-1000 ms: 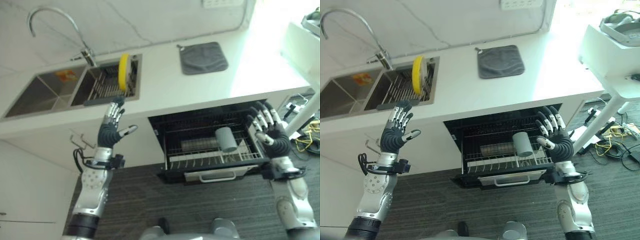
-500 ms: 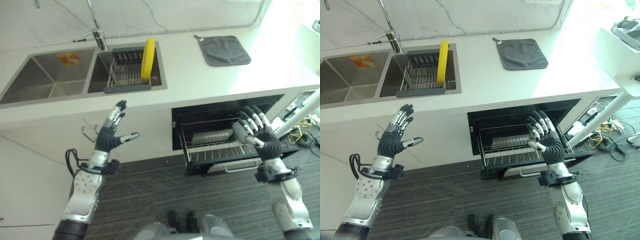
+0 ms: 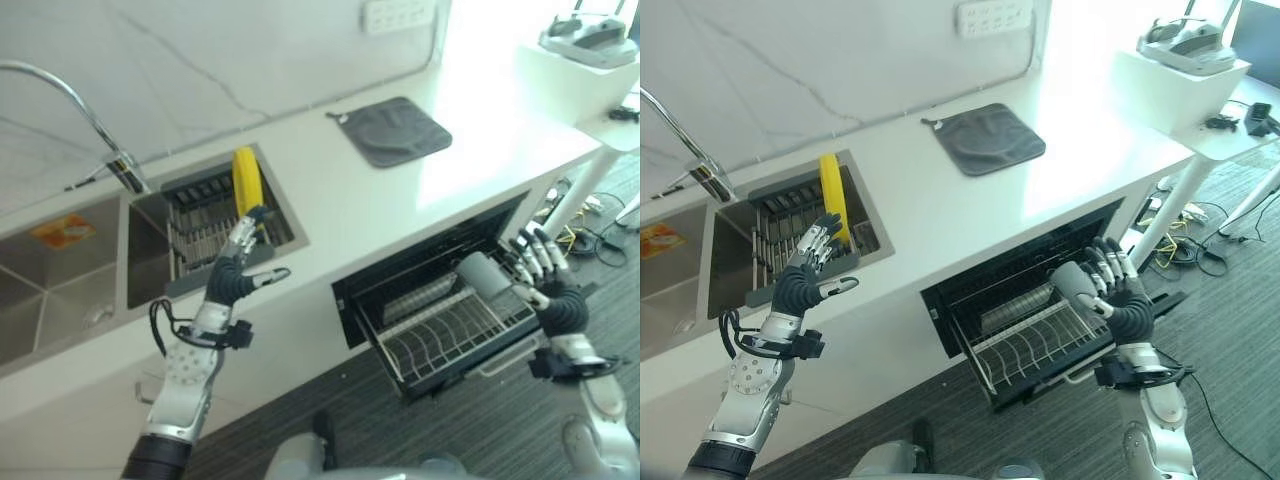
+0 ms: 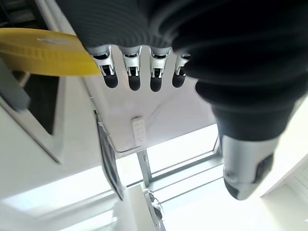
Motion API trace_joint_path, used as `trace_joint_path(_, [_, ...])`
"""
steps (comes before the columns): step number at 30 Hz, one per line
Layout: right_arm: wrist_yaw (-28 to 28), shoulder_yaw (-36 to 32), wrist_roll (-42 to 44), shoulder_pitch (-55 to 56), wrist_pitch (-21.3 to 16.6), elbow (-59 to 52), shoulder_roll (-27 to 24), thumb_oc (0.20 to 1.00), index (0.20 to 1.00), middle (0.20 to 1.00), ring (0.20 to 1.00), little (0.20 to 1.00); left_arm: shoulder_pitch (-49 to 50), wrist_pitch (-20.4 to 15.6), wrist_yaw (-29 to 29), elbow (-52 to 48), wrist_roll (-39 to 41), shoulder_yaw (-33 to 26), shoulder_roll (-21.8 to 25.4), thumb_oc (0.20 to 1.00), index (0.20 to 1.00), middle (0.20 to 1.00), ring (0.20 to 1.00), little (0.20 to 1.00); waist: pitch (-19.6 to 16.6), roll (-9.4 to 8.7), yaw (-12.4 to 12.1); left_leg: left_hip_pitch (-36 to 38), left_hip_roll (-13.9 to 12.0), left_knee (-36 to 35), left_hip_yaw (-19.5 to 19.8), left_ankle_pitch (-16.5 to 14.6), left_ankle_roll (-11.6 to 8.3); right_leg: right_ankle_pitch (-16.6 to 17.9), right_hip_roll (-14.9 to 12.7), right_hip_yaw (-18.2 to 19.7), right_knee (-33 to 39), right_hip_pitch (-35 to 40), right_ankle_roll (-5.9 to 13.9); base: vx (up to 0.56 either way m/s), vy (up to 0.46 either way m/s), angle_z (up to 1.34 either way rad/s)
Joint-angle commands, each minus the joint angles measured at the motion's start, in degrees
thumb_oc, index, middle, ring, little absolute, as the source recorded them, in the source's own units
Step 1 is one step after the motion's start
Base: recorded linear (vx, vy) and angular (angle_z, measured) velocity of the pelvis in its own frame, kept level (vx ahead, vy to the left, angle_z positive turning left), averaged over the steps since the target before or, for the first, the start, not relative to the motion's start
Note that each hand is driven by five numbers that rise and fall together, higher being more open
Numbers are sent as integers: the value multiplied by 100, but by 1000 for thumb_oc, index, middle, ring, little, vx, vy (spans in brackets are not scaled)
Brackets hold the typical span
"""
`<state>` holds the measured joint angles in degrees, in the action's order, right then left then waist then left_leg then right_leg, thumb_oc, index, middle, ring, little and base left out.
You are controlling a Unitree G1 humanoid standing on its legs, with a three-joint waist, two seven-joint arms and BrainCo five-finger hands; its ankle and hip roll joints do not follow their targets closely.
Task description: Place the dishes in the dishwasher.
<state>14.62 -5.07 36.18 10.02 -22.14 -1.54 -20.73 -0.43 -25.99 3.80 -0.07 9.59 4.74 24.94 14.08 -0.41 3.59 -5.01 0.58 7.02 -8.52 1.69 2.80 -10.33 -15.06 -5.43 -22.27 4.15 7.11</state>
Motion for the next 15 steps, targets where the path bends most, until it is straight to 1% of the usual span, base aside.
trace_joint_path(1, [77,-149,36,-402,-377,-299,-198,1000,1000,1000,1000,1000,-68,-164,-119,-484,-197,-170,321,1000,1000,1000,1000,1000,-157,188,-161,460,-198,-432,108,-232,-170,621,206,-403,238,-139,58,154,276,15])
trace_joint_path(2, [90,-155,80,-402,-341,-317,-179,1000,1000,1000,1000,1000,-79,-120,-153,-502,-226,-191,359,1000,1000,1000,1000,1000,-165,198,-186,510,-156,-463,12,-273,-126,706,165,-525,135,-197,68,194,400,-15])
trace_joint_path(3, [187,-134,122,-447,-232,-329,-137,1000,1000,1000,1000,1000,-83,-43,-270,-519,-318,-240,413,1000,1000,1000,1000,1000,-169,214,-280,635,-136,-560,-256,-327,-70,788,106,-902,-67,-300,84,125,316,-46])
trace_joint_path(4, [236,-95,112,-484,-194,-324,-121,1000,1000,1000,1000,1000,-76,-26,-349,-531,-371,-250,436,1000,1000,1000,1000,1000,-157,217,-321,682,-136,-615,-352,-350,-42,787,152,-1035,-147,-366,96,93,259,-129])
trace_joint_path(5, [225,-46,73,-540,-172,-306,-140,1000,1000,1000,1000,1000,-53,-35,-358,-564,-373,-287,477,1000,1000,1000,1000,1000,-115,167,-358,784,-78,-707,-413,-400,0,671,363,-1109,-136,-472,105,45,126,-120])
trace_joint_path(6, [192,-13,74,-566,-187,-305,-158,1000,1000,1000,1000,1000,-38,-28,-354,-596,-393,-308,491,1000,1000,1000,1000,1000,-106,148,-368,811,-47,-751,-408,-408,14,667,456,-1145,-54,-522,102,25,76,-96])
trace_joint_path(7, [195,27,114,-636,-212,-281,-178,1000,1000,1000,1000,1000,-11,-32,-410,-623,-488,-338,498,1000,1000,1000,1000,1000,-103,138,-401,827,-29,-830,-402,-385,22,738,521,-1231,112,-583,98,16,27,-25])
trace_joint_path(10, [182,56,158,-746,-220,-242,-252,1000,1000,1000,1000,1000,73,-60,-504,-622,-582,-371,504,1000,1000,1000,1000,1000,-105,115,-448,926,24,-1020,-383,-344,21,768,528,-1295,445,-539,139,27,-25,-18])
trace_joint_path(11, [169,78,159,-819,-217,-206,-267,1000,1000,1000,1000,1000,149,-80,-547,-637,-586,-396,498,1000,1000,1000,1000,1000,-129,123,-482,937,-1,-1119,-426,-282,-4,824,537,-1343,695,-510,145,36,-65,4])
trace_joint_path(15, [120,164,87,-904,-196,-174,-228,1000,1000,1000,1000,1000,271,-113,-569,-685,-645,-440,486,1000,1000,1000,1000,1000,-161,120,-544,970,-83,-1166,-575,-265,-82,775,527,-1520,1057,-383,174,26,-79,-22])
